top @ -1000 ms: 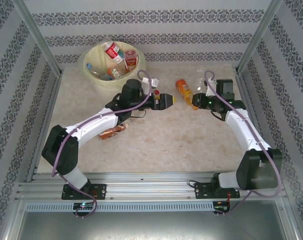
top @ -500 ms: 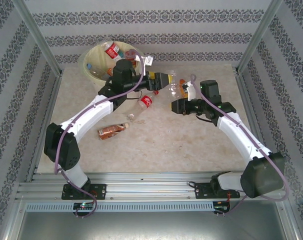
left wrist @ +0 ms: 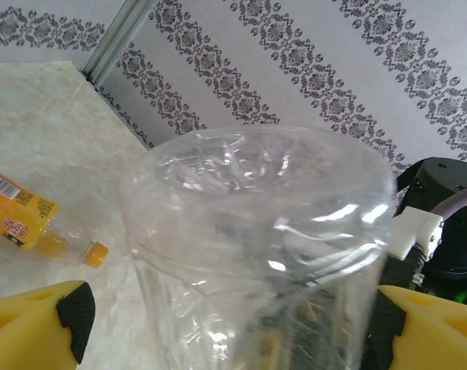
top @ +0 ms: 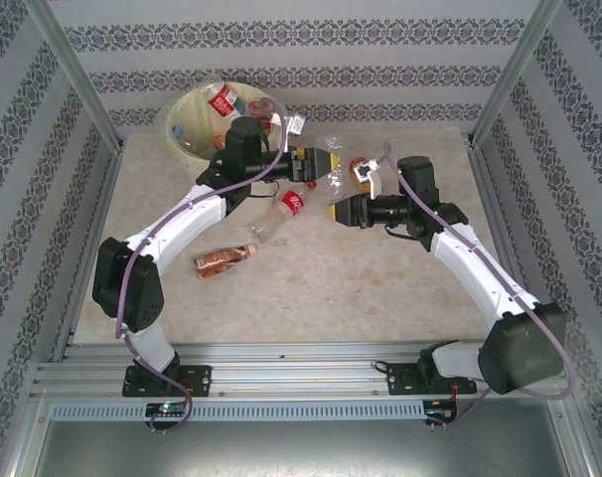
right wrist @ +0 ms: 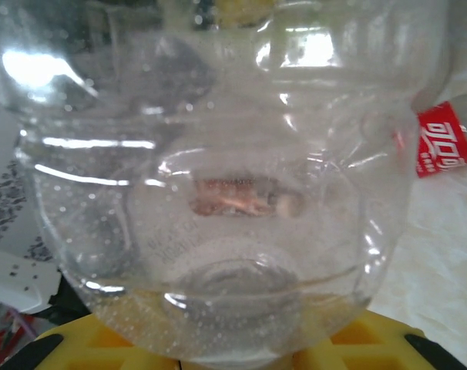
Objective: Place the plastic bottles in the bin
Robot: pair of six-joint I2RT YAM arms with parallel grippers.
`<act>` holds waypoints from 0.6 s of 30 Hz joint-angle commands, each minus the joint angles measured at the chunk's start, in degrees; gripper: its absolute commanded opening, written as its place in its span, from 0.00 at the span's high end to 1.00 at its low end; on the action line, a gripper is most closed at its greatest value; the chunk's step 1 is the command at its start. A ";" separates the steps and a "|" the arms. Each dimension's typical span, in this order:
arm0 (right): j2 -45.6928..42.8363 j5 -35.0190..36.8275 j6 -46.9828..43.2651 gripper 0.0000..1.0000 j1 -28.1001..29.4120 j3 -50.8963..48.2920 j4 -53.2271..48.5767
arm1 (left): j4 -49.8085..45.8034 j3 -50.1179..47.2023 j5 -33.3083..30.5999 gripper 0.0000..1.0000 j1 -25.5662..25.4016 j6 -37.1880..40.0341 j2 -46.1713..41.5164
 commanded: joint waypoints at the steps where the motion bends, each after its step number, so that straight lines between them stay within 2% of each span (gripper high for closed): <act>1: -0.59 -6.82 0.29 0.63 1.16 0.23 2.73 | 7.21 -0.41 4.32 0.13 1.45 -3.31 0.16; 13: 1.73 -4.52 -1.17 0.62 1.63 0.77 0.92 | 4.79 -0.14 5.46 0.42 1.50 -2.24 -1.82; 16: 1.23 -3.72 -0.92 0.52 1.70 0.88 1.10 | 3.08 0.62 5.12 0.45 1.53 -1.29 -2.74; 18: 0.12 -3.22 -0.10 0.39 1.66 0.56 2.17 | 1.10 1.79 4.47 0.46 1.54 0.09 -3.59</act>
